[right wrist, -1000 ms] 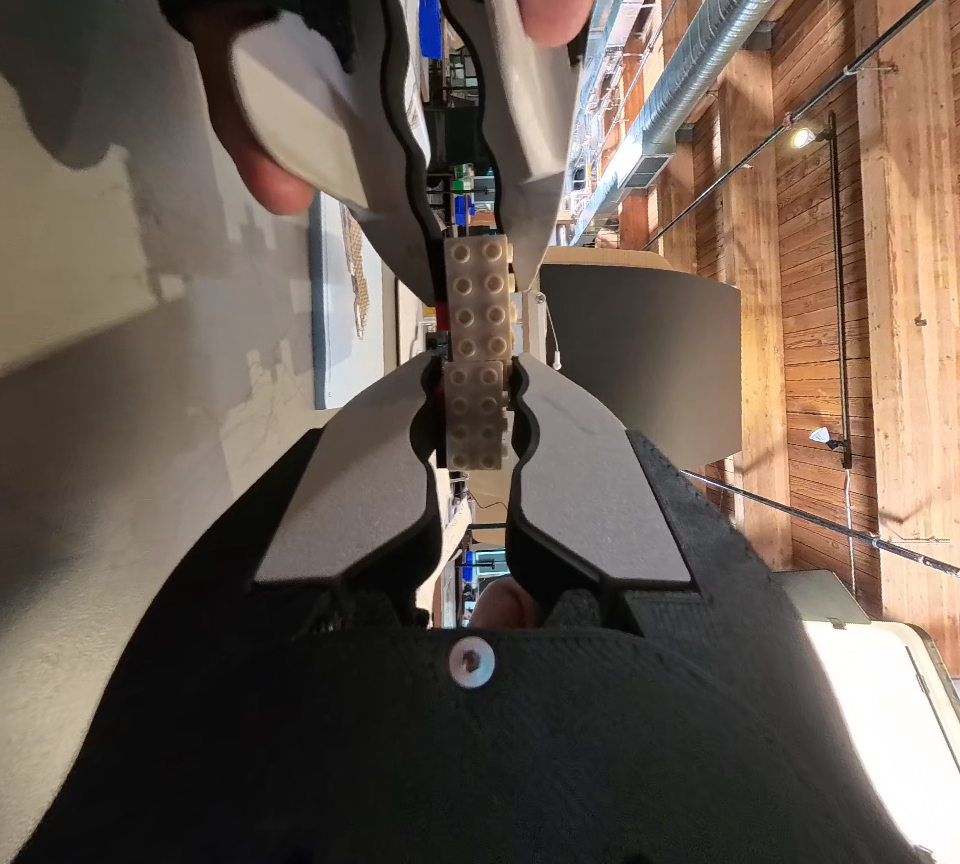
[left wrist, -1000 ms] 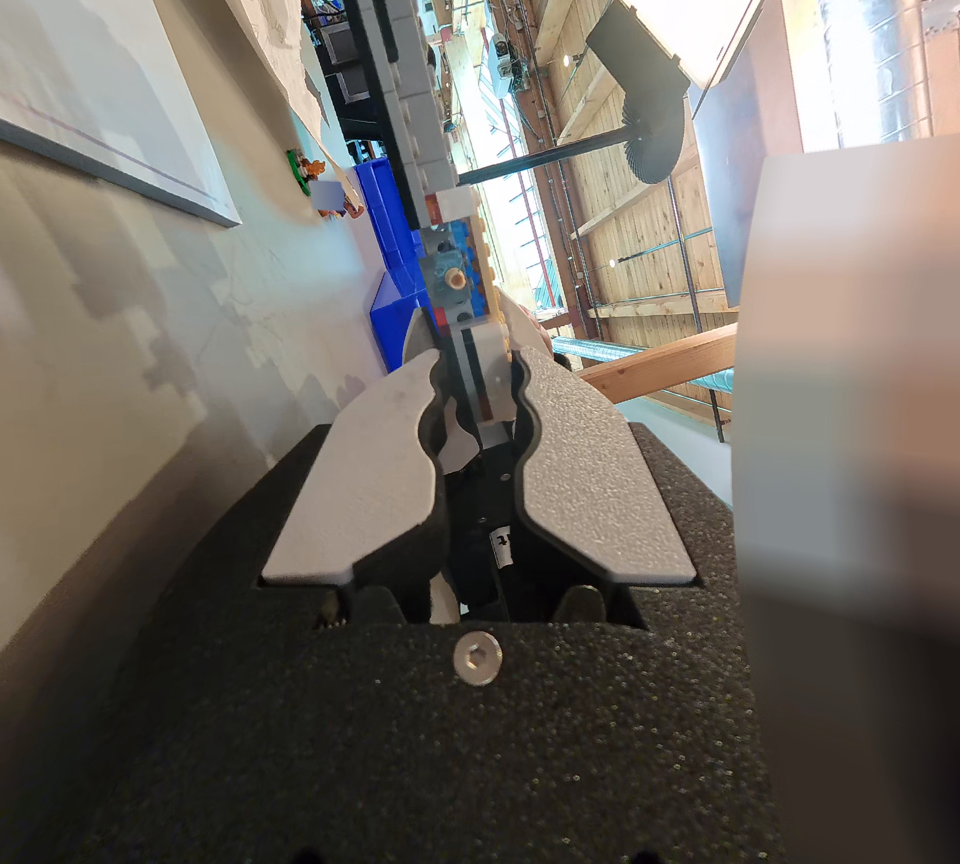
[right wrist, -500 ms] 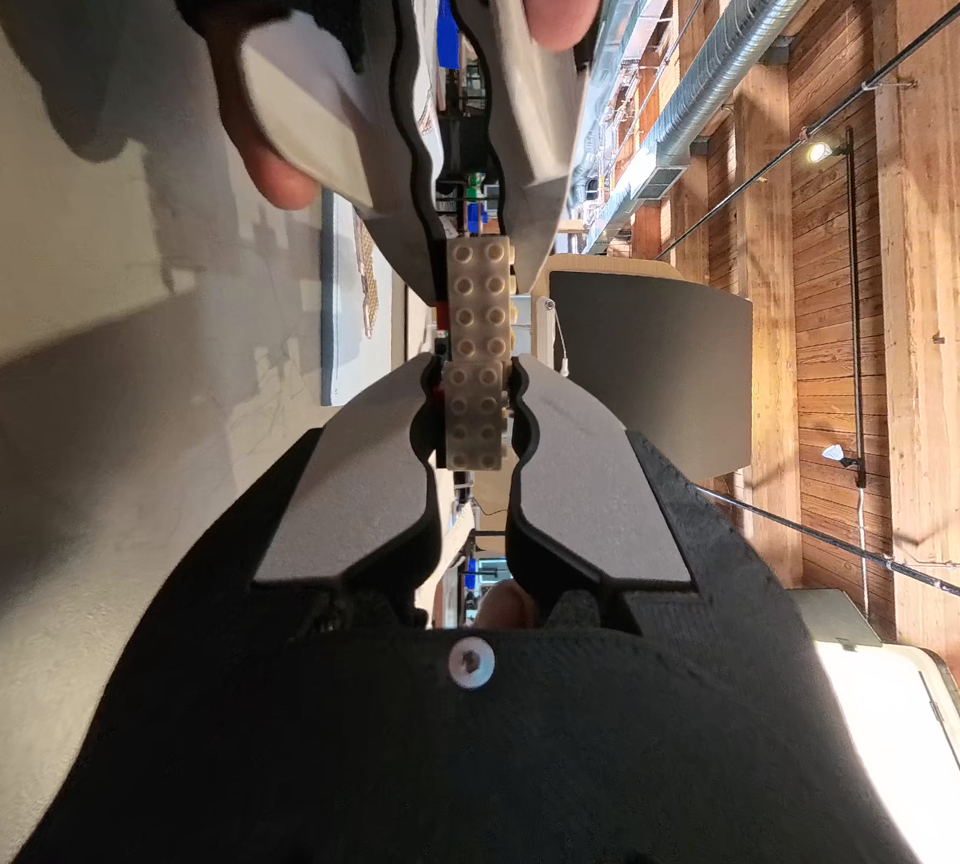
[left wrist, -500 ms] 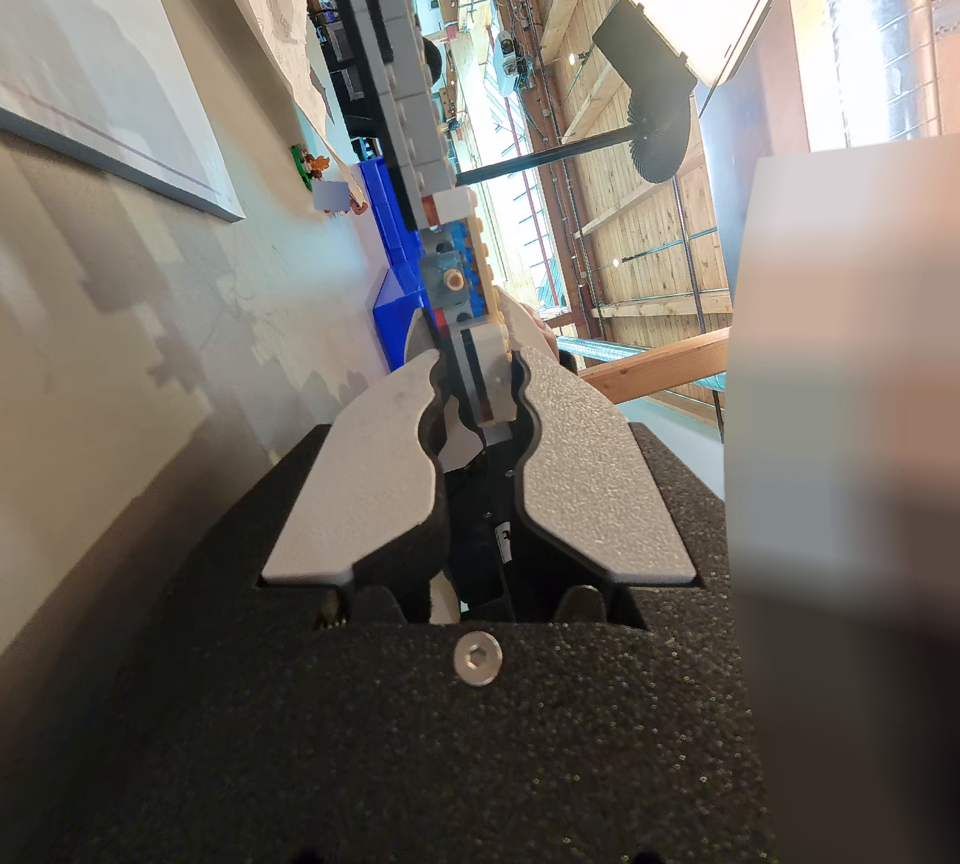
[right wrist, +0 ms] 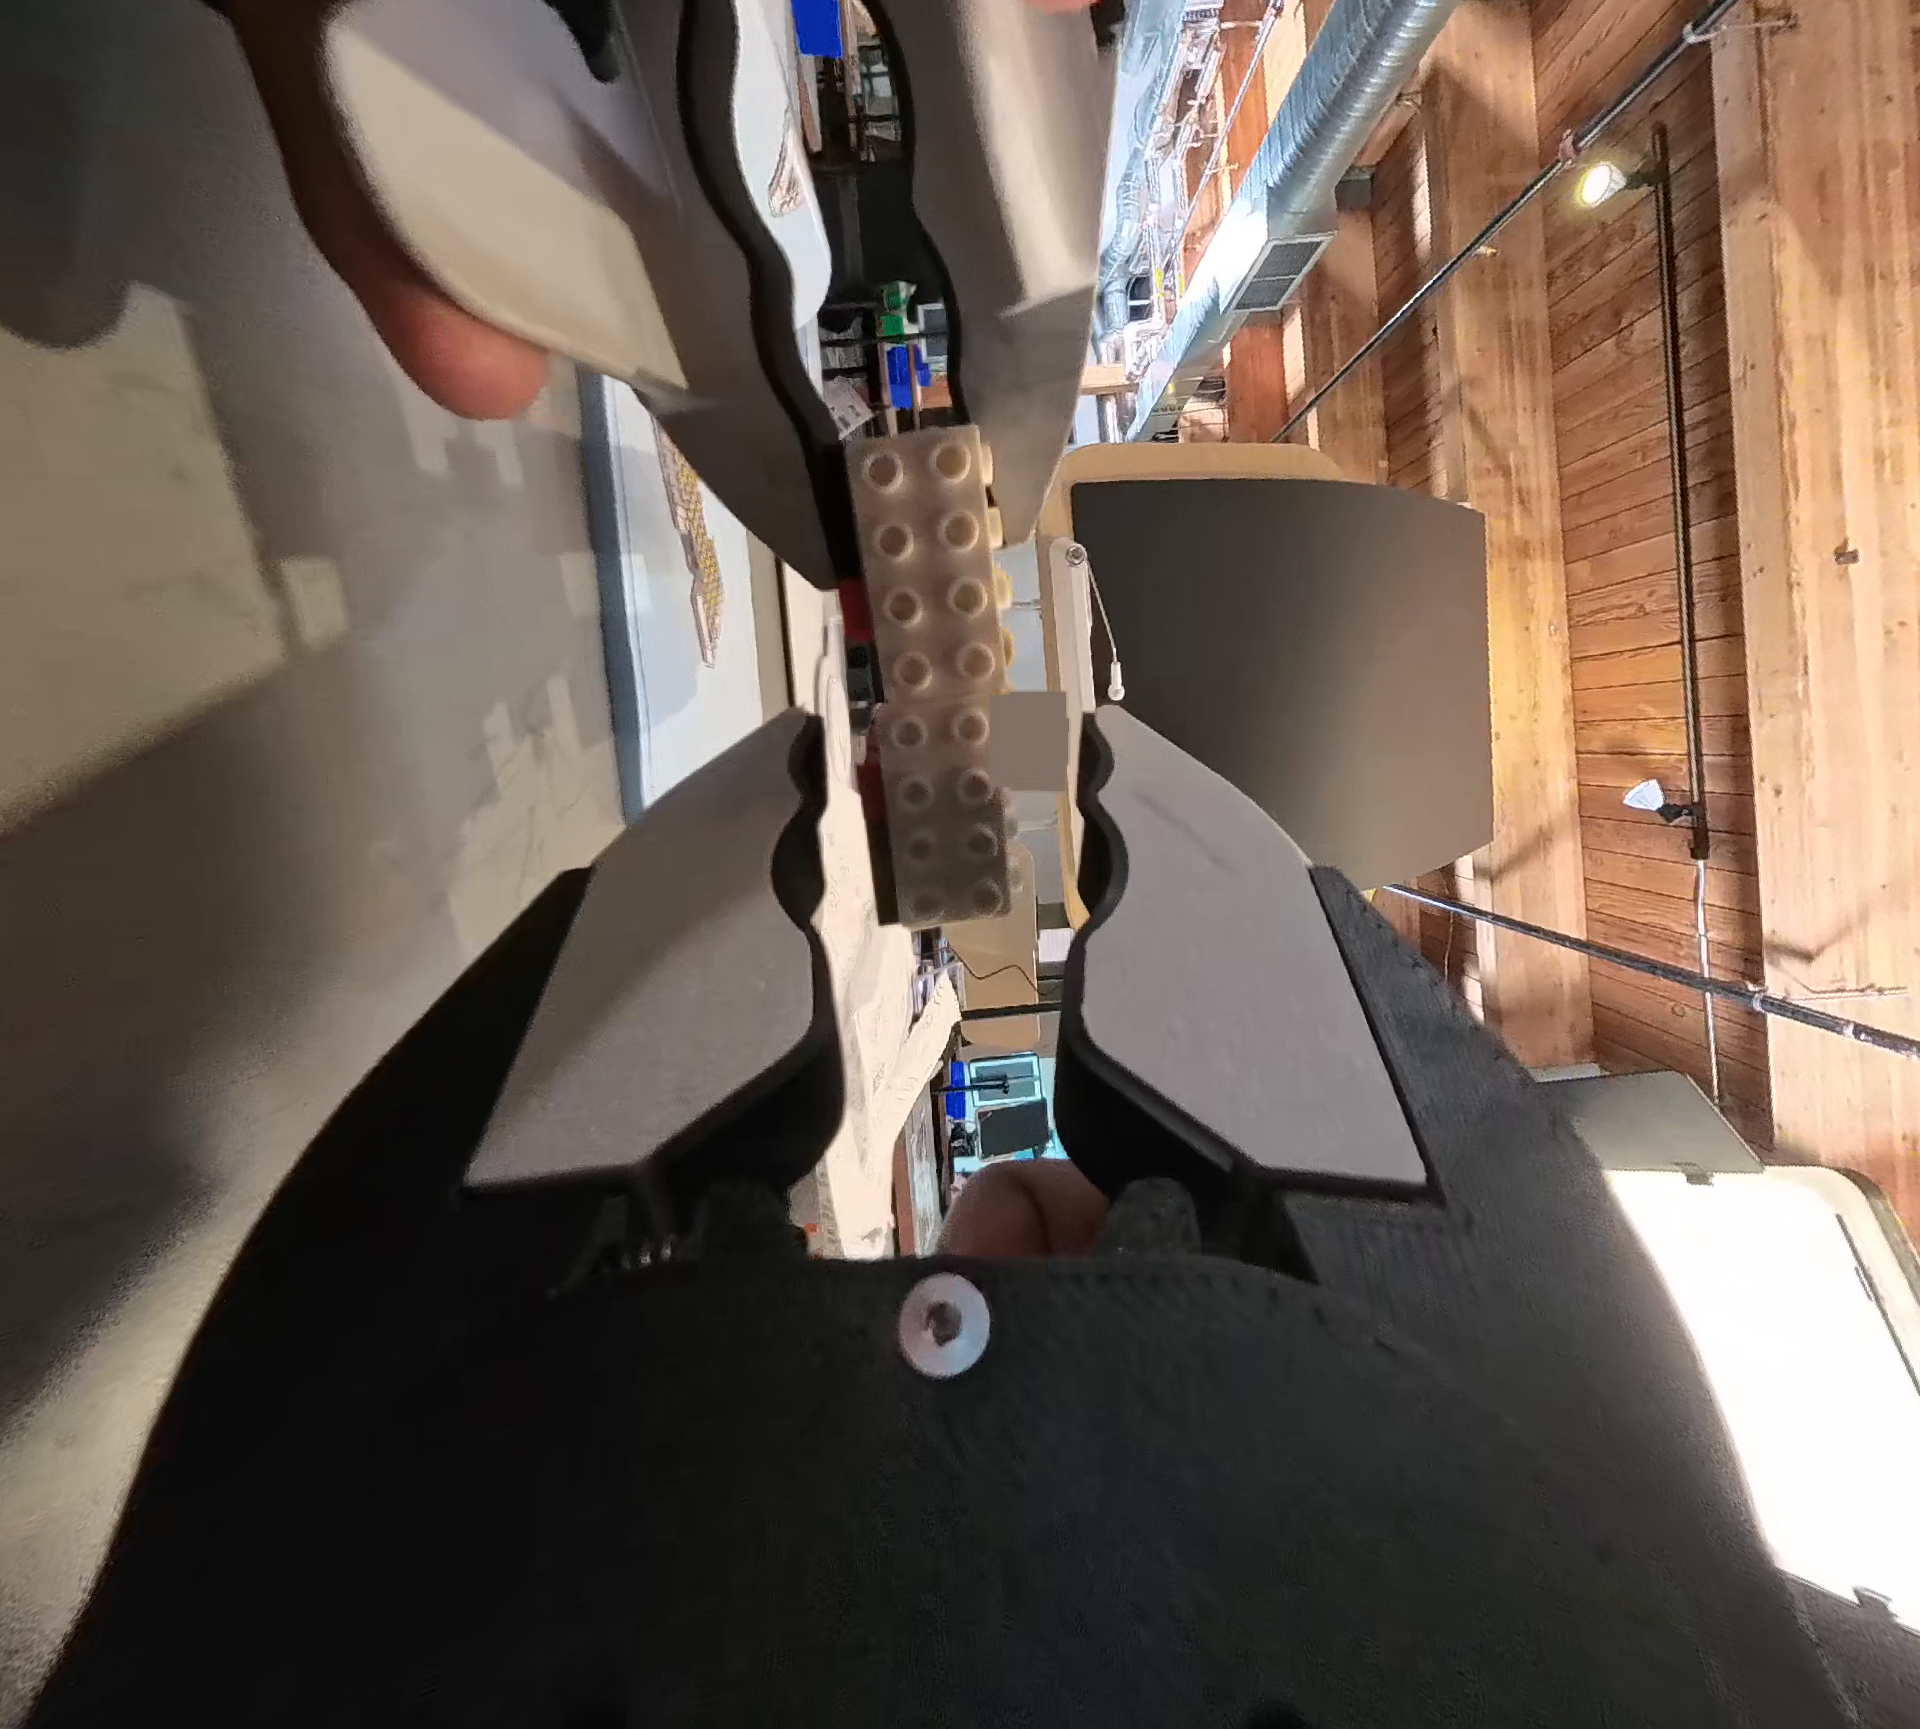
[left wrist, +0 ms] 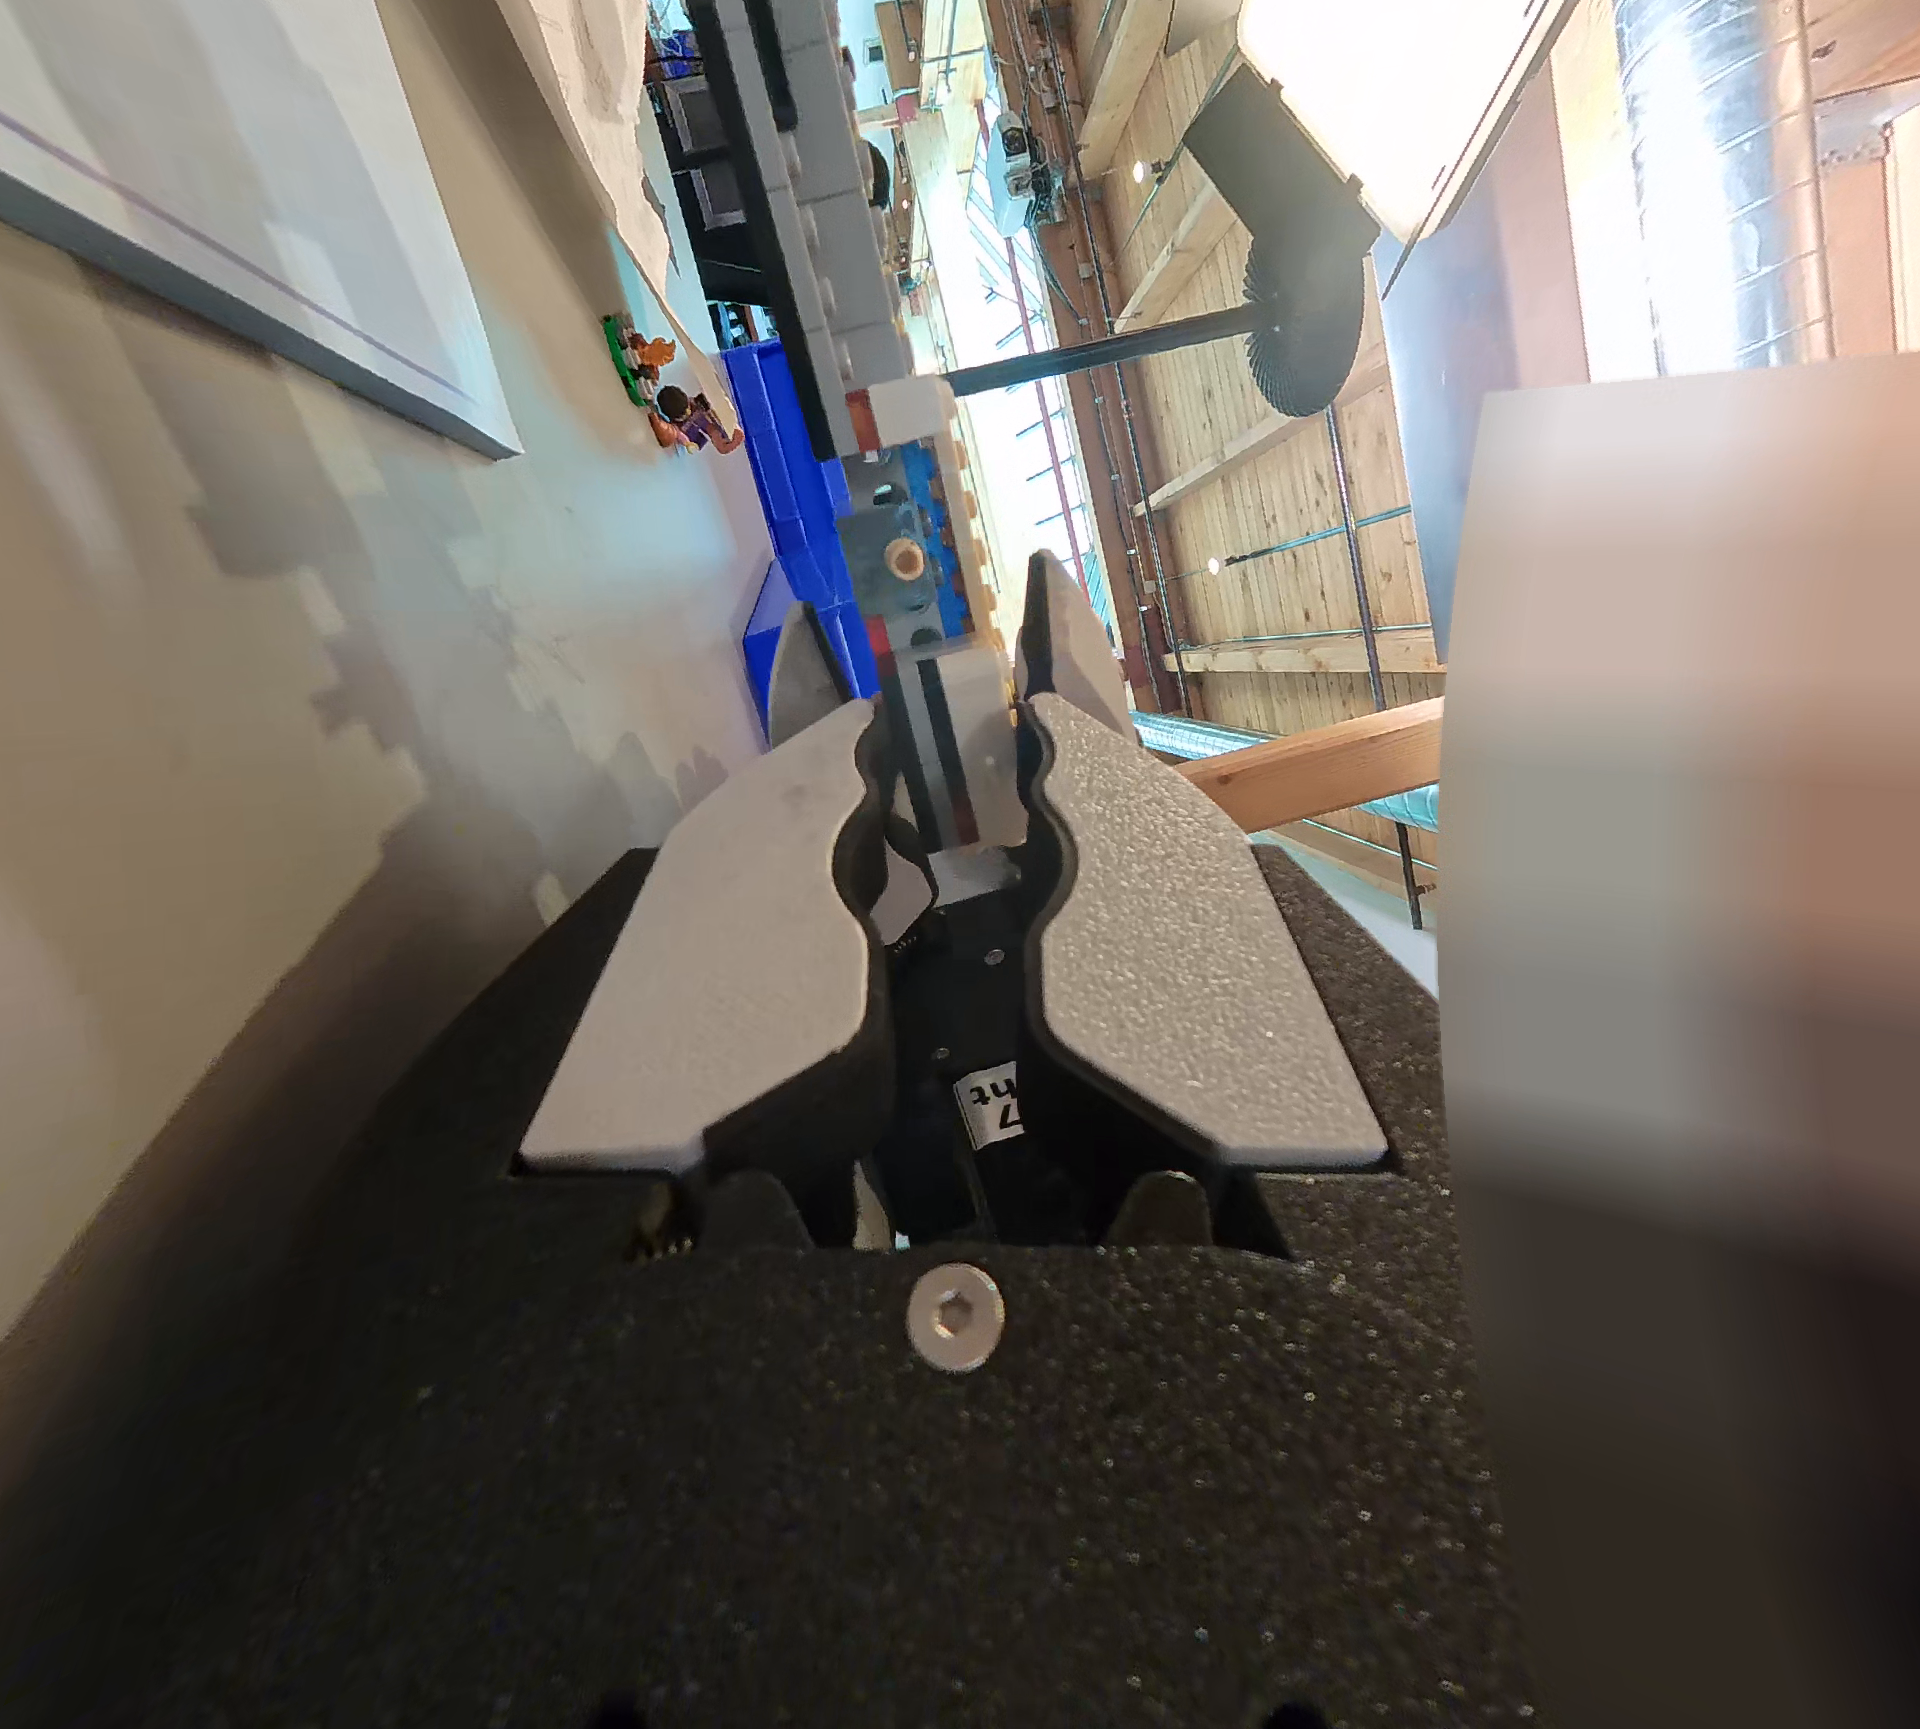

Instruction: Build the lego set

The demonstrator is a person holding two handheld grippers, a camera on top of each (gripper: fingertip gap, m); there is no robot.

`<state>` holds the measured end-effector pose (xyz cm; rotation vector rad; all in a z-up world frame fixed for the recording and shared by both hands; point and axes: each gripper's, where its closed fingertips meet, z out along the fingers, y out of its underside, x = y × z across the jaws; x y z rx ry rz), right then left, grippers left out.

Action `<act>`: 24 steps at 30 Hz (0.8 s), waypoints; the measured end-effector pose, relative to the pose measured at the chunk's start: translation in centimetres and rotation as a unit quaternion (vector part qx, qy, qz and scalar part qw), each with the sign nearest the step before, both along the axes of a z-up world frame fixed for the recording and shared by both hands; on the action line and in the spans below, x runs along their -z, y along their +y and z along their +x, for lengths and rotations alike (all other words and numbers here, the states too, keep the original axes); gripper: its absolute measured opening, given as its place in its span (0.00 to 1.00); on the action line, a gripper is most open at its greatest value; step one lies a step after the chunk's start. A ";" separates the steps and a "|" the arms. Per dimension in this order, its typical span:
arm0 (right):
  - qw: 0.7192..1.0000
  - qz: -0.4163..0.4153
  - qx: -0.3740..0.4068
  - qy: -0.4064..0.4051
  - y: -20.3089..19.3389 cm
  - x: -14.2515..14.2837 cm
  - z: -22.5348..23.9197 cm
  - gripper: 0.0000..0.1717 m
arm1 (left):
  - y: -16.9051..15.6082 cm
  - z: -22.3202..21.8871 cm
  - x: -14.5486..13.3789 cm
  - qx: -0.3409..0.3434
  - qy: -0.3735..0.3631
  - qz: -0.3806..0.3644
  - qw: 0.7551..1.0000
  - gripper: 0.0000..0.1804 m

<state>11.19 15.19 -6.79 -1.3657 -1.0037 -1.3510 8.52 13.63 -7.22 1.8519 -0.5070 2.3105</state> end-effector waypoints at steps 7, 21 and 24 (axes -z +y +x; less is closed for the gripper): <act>1.000 0.002 -0.004 -0.003 0.1 0.1 -0.3 0.26 | -1.0 0.0 -0.1 0.020 -0.004 0.019 1.000 0.12; 1.000 -0.004 -0.007 -0.020 -0.1 -0.2 -0.3 0.15 | -1.6 -0.1 -0.3 0.026 -0.006 0.038 0.999 0.12; 1.000 -0.008 -0.009 -0.020 -0.2 -0.2 -0.3 0.15 | -1.7 -0.1 -0.3 0.026 -0.007 0.038 0.999 0.12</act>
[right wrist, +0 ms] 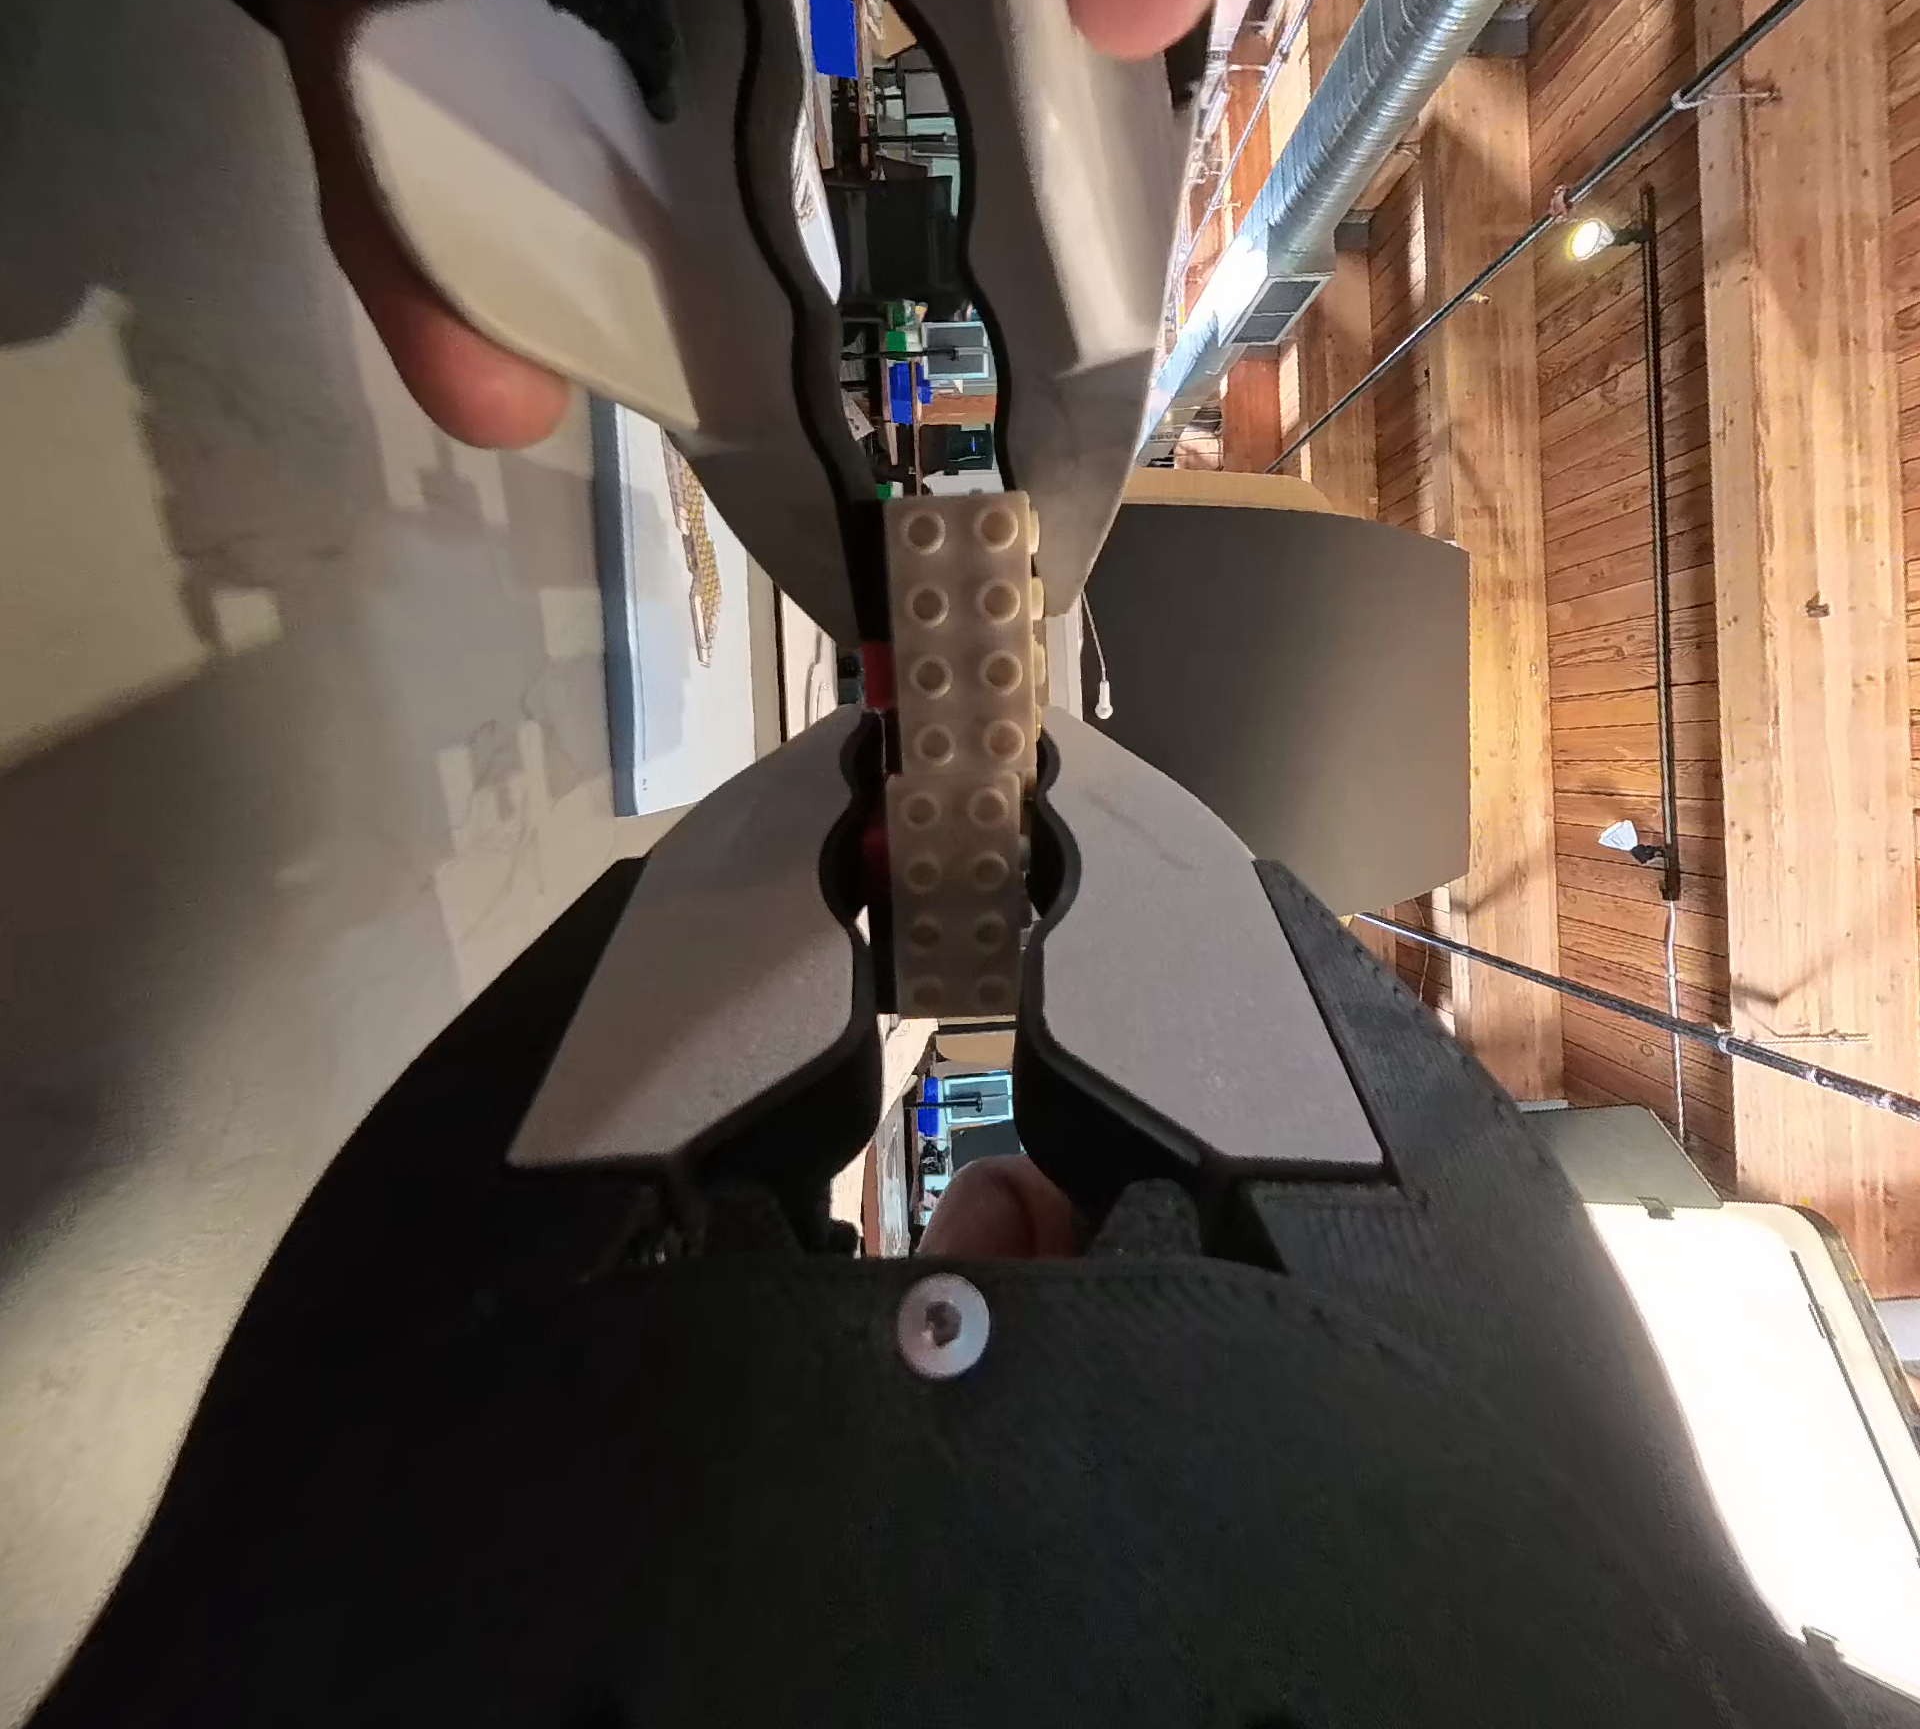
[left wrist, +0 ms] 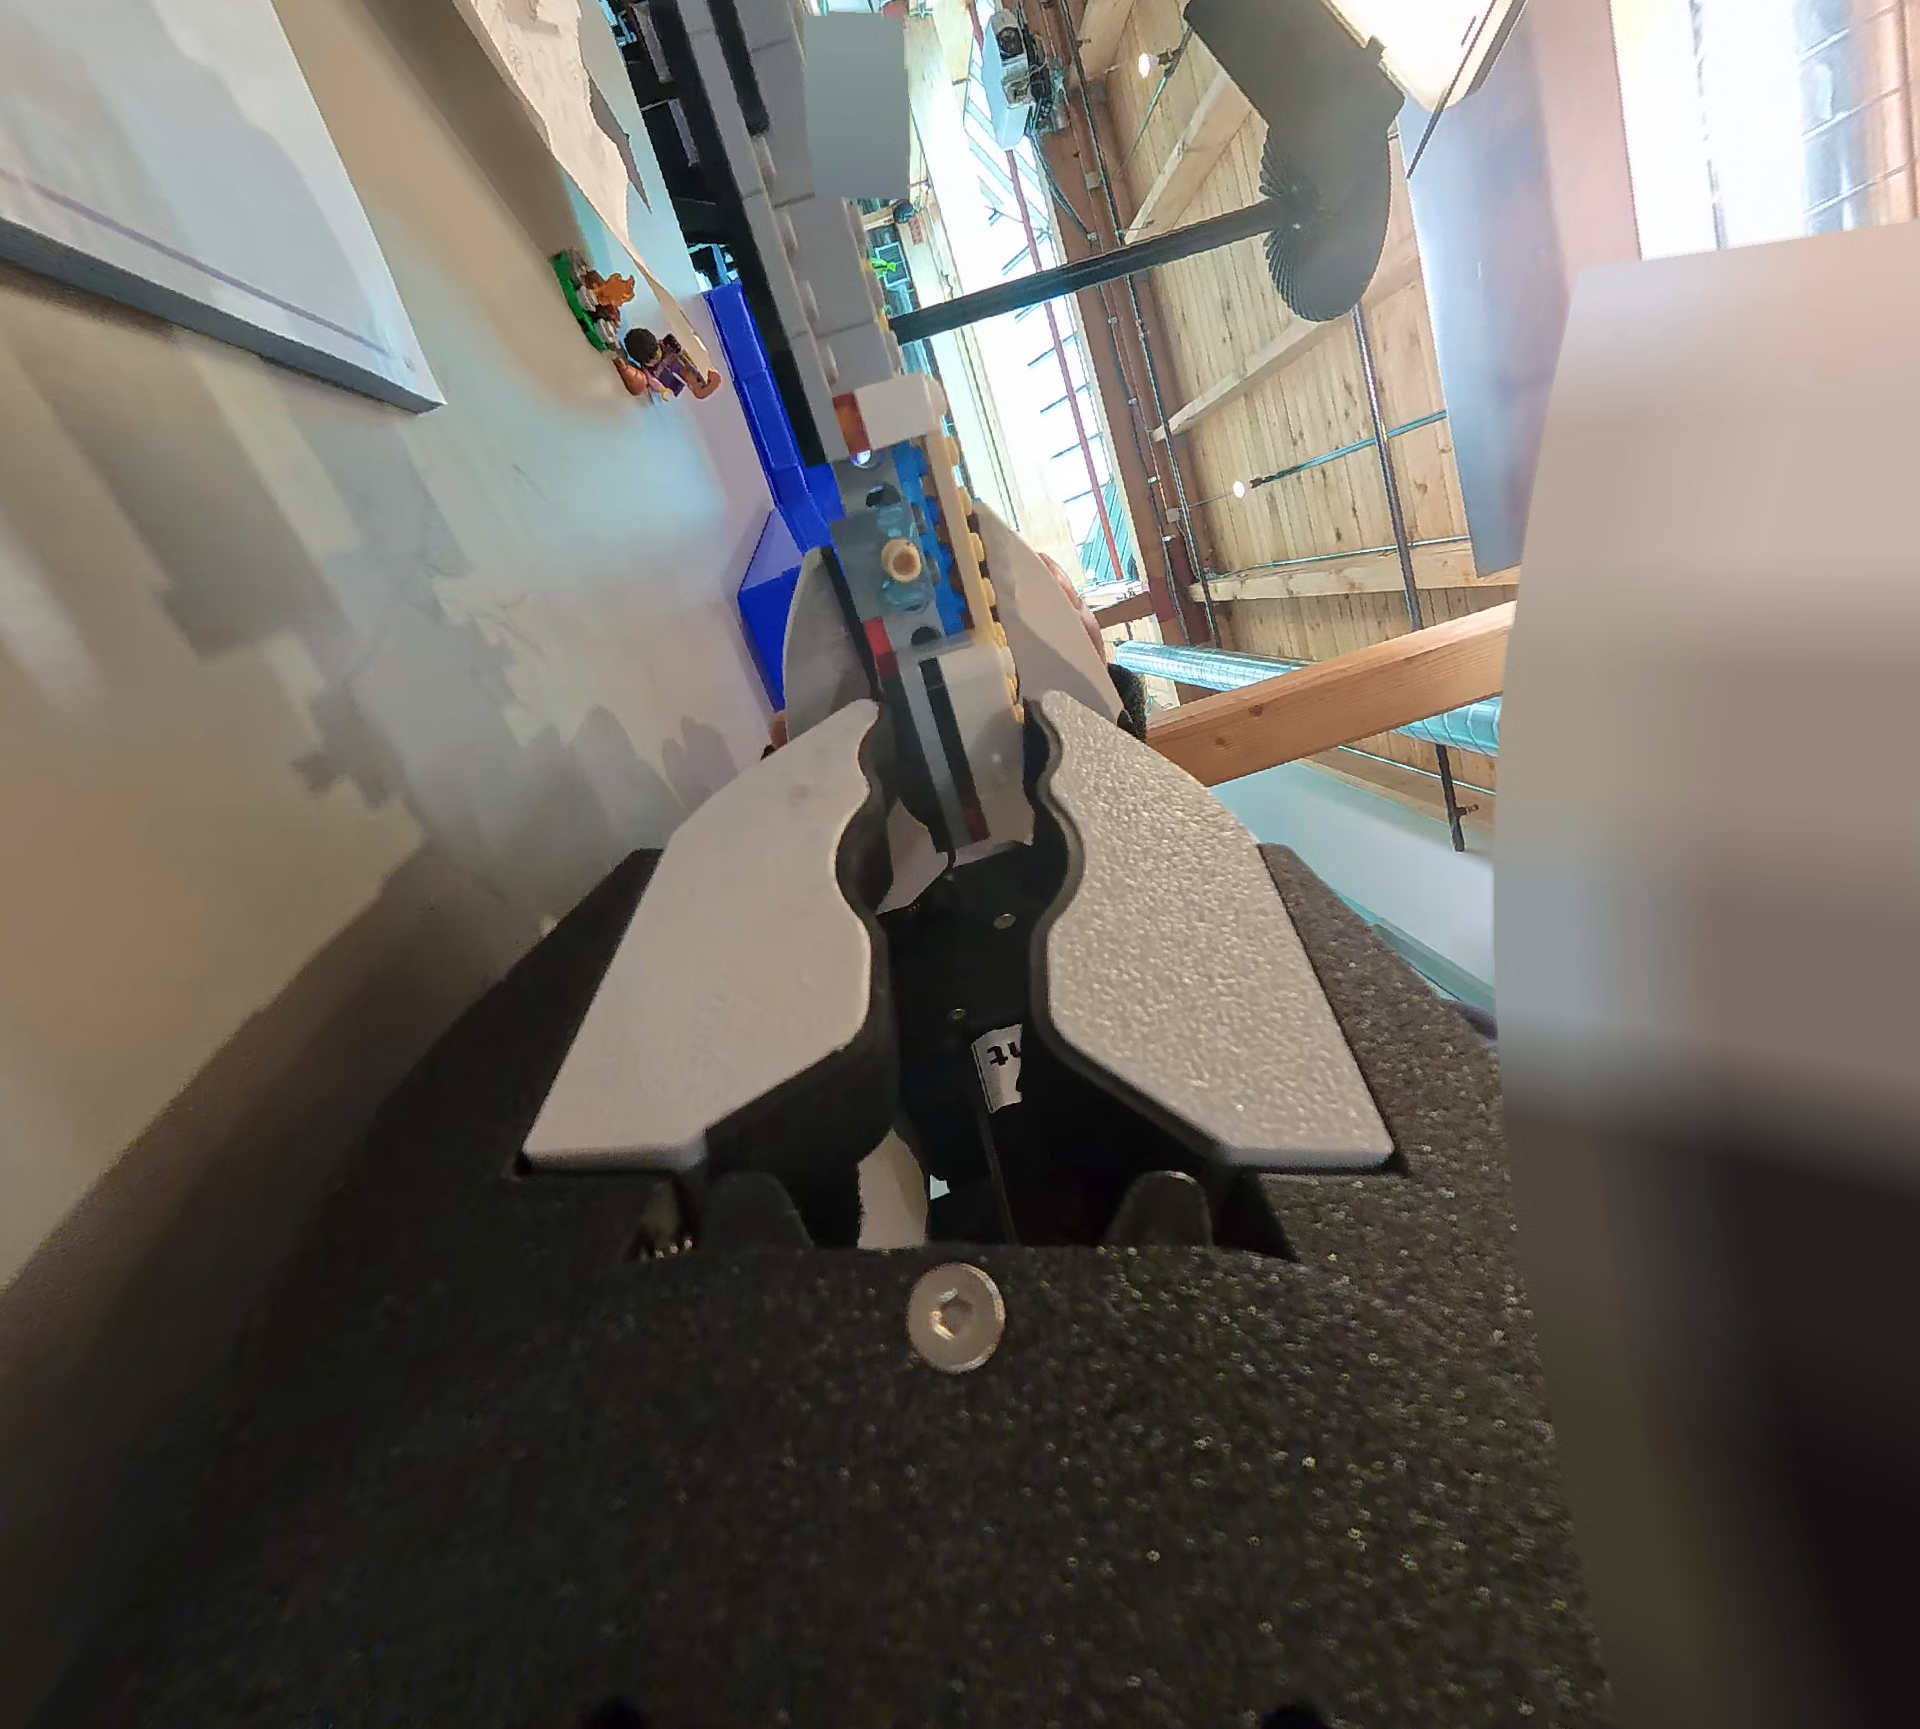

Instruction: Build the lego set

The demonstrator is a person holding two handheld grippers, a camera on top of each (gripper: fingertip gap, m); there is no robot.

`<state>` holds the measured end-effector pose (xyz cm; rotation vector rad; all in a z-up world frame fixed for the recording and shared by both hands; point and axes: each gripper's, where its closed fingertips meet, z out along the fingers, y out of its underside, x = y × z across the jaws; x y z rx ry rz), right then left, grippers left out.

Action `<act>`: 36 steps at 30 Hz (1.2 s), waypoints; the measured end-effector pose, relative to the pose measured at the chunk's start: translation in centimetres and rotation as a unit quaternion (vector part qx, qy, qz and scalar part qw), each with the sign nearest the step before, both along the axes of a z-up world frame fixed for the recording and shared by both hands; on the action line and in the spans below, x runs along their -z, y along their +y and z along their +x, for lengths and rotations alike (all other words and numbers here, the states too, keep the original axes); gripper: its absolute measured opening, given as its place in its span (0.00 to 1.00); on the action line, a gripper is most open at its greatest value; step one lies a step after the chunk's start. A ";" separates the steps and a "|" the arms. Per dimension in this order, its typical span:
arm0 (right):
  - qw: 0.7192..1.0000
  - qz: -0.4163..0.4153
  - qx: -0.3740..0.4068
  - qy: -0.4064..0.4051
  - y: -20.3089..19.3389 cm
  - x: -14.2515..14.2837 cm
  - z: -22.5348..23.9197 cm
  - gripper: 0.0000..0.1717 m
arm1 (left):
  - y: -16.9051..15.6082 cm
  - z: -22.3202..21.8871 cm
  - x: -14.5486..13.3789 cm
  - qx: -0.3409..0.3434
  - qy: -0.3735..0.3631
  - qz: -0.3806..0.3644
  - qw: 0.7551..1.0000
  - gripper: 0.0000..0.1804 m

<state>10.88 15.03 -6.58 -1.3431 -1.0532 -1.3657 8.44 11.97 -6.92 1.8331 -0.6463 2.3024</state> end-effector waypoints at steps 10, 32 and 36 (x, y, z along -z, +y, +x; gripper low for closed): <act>1.000 -0.009 0.003 0.017 0.0 0.1 0.0 0.15 | 0.0 0.0 0.0 0.002 -0.001 -0.007 1.000 0.13; 0.999 0.035 0.033 0.014 0.3 -0.4 0.8 0.17 | -0.7 0.0 -0.2 0.006 -0.009 0.003 1.000 0.12; 0.999 0.029 0.031 0.019 0.2 -0.4 0.9 0.16 | -0.8 0.0 -0.3 0.006 -0.010 0.013 1.000 0.13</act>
